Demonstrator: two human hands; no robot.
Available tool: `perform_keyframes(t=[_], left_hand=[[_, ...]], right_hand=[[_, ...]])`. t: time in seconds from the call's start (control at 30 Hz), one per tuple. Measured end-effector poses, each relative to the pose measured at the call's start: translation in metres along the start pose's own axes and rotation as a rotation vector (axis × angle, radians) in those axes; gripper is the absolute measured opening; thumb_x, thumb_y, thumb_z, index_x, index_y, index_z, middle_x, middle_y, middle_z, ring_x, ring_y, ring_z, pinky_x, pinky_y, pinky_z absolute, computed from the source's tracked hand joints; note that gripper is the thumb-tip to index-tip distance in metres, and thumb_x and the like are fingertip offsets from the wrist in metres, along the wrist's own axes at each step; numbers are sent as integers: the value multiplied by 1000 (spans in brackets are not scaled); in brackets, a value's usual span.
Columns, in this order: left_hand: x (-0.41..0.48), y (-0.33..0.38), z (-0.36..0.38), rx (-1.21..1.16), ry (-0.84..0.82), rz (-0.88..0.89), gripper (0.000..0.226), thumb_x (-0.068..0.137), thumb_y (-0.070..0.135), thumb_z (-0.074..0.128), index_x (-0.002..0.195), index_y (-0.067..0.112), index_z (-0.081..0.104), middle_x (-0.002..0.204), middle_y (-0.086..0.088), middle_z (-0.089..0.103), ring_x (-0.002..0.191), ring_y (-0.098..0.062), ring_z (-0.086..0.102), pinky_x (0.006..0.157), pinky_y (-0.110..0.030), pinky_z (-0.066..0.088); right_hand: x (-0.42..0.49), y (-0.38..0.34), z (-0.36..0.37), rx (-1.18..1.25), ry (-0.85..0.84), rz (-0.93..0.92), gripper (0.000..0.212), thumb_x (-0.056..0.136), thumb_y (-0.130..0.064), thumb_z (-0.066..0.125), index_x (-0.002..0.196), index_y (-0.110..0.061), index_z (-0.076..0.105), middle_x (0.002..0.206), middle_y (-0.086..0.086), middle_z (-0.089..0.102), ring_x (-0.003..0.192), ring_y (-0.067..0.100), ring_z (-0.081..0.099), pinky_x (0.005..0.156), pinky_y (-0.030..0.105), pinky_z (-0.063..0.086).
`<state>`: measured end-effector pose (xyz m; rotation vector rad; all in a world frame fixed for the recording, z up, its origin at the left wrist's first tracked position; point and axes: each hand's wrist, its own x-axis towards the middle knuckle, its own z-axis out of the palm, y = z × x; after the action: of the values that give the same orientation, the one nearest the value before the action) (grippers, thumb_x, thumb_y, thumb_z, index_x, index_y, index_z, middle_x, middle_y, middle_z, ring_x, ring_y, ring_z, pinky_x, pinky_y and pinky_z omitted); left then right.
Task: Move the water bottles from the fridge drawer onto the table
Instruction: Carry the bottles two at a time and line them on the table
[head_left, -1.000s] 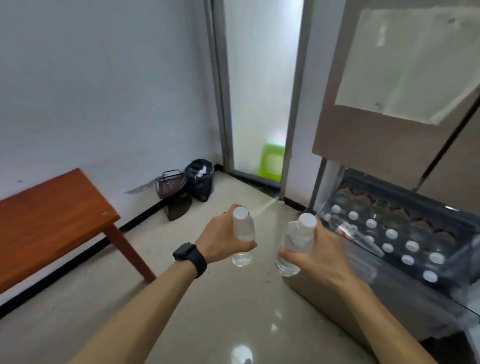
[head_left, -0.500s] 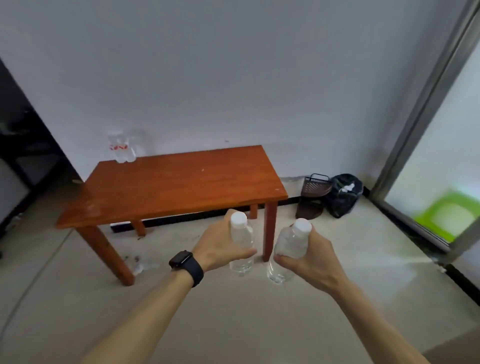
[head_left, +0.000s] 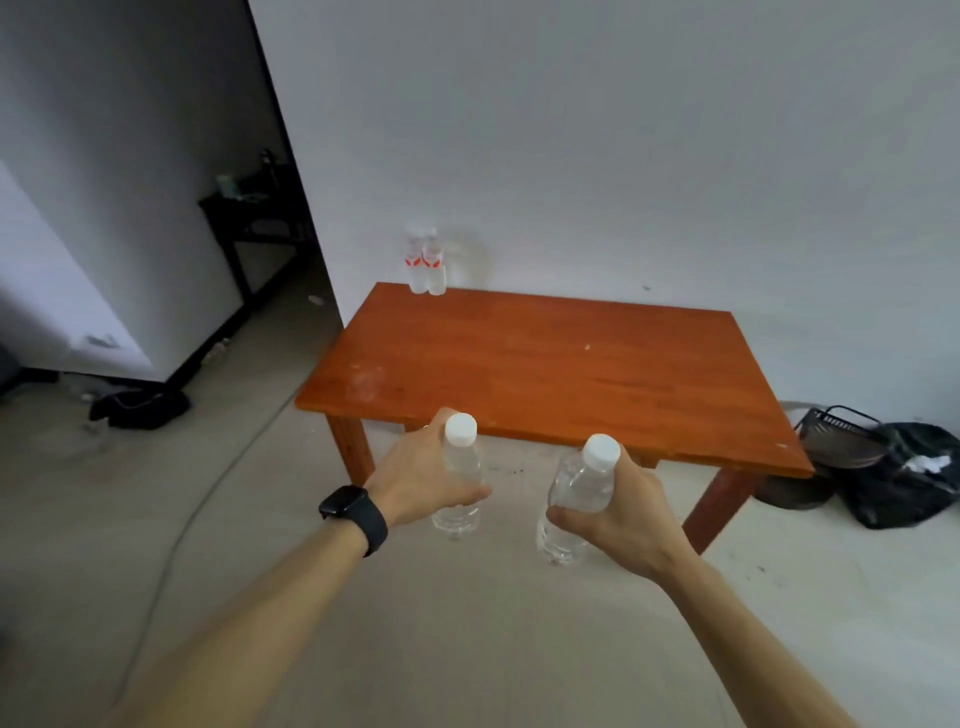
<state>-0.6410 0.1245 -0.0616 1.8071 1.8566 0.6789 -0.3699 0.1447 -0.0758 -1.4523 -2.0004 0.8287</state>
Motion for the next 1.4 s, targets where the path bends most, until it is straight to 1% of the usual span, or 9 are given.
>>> perform_keyframes(t=[0.1,0.3,0.53,0.7,0.9,1.03,1.17,1.3,1.4], left_hand=[[46,-29,-7,-14,9,-21,60,57,62,77,101,53,36,84,15,64,74,-1,65,59,-18,53],[154,-65,-14,-33,28,-76,66,64,59,80,113,44,39,92,18,63,84,-4,65,71,-18,52],[264,-102,-6,-65,39,-141,67,66,53,83,118,36,45,98,14,66,91,-7,66,80,-32,60],[332,-138,1,-103,-50,-189,65,65,59,76,114,35,41,94,12,66,87,-8,67,78,-35,61],[430,-192,3,-145,-159,-177,75,73,44,83,121,27,27,101,5,62,85,-15,67,75,-37,62],[504,-224,-6,-160,-228,-148,69,75,32,81,122,23,32,112,0,52,90,-15,65,77,-39,62],[573,-251,-18,-161,-306,-106,75,73,27,84,121,28,27,114,0,48,96,-18,62,79,-37,61],[632,-270,-29,-65,-284,-51,79,69,36,89,124,30,33,129,1,38,98,-21,59,79,-28,54],[674,-278,-39,24,-184,20,76,69,42,87,122,34,33,123,3,49,91,-18,60,73,-33,58]], right_hand=[[57,-2,20,16,-23,-4,61,56,-62,81,102,-48,44,95,-20,62,84,1,61,65,21,47],[180,12,48,85,-58,46,73,61,-51,88,115,-36,41,105,-17,60,93,8,62,69,24,49],[305,34,73,57,-168,94,72,67,-42,90,122,-28,46,109,-12,59,99,14,62,83,37,57],[379,46,108,31,-231,132,72,69,-39,90,124,-29,45,109,-13,58,99,12,61,81,34,57],[470,58,157,25,-266,181,65,70,-39,89,117,-37,45,109,-18,57,98,8,62,76,22,54],[533,56,186,25,-217,235,63,71,-39,88,118,-34,46,111,-19,53,100,6,60,73,18,49],[593,54,204,-71,-168,264,72,72,-45,86,129,-32,46,130,-9,47,106,8,49,77,23,44],[649,53,212,-99,-123,321,83,73,-43,87,141,-28,42,138,-4,46,114,14,52,86,31,48],[691,53,216,-99,-89,314,76,74,-38,85,137,-25,45,132,-4,51,109,10,51,79,20,43]])
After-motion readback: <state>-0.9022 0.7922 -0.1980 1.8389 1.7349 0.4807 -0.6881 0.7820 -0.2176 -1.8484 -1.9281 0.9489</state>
